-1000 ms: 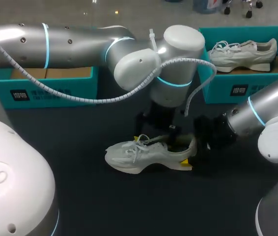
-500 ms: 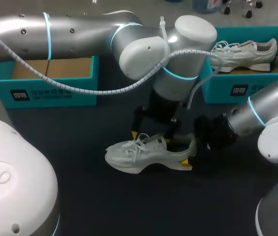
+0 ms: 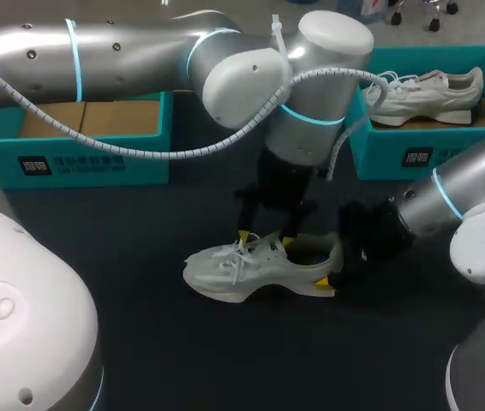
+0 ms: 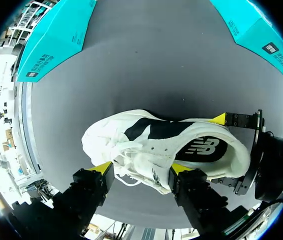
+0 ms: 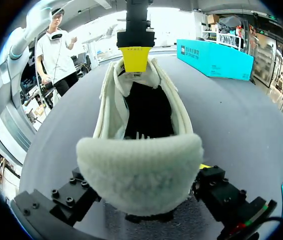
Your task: Take the shoe out of the shoebox, open the shoe tongue, remove and reinsert the insole, then place the shoe into the shoebox
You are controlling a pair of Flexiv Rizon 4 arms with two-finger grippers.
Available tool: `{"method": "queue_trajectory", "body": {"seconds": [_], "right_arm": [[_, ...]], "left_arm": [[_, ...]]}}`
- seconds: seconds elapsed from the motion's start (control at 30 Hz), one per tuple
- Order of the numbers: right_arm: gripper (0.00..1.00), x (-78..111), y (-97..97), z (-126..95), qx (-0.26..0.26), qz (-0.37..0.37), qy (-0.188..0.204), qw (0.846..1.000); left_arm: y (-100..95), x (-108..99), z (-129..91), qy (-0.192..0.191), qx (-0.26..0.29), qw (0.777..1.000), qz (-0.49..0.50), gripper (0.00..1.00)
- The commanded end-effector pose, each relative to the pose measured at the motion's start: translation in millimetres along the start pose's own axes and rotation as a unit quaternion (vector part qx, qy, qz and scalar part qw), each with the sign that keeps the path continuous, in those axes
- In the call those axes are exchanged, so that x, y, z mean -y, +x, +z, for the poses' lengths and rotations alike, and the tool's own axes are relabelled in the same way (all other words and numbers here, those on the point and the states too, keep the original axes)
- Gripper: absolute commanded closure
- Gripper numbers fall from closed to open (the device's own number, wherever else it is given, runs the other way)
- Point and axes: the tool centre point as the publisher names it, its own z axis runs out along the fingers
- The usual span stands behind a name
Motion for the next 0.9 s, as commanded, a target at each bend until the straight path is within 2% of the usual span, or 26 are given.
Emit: {"method": "queue_trajectory", "body": {"seconds": [0.03, 0.57, 0.9], "right_arm": [[1.0, 2.2, 1.0, 5.1, 0.001, 0.0, 0.001, 1.0], [1.0, 2.2, 1.0, 5.1, 0.001, 0.0, 0.001, 1.0], [1.0, 2.2, 1.0, 5.1, 0.001, 0.0, 0.001, 1.0]], "left_arm": [[-3.1, -2.4, 5.4, -0.009, -0.014, 1.0, -0.007, 1.0], [-24.3, -18.2, -9.2, -0.01, -0.099, 0.994, -0.033, 1.0], [-47.0, -28.4, -29.3, 0.013, -0.143, 0.989, -0.044, 1.0]]}}
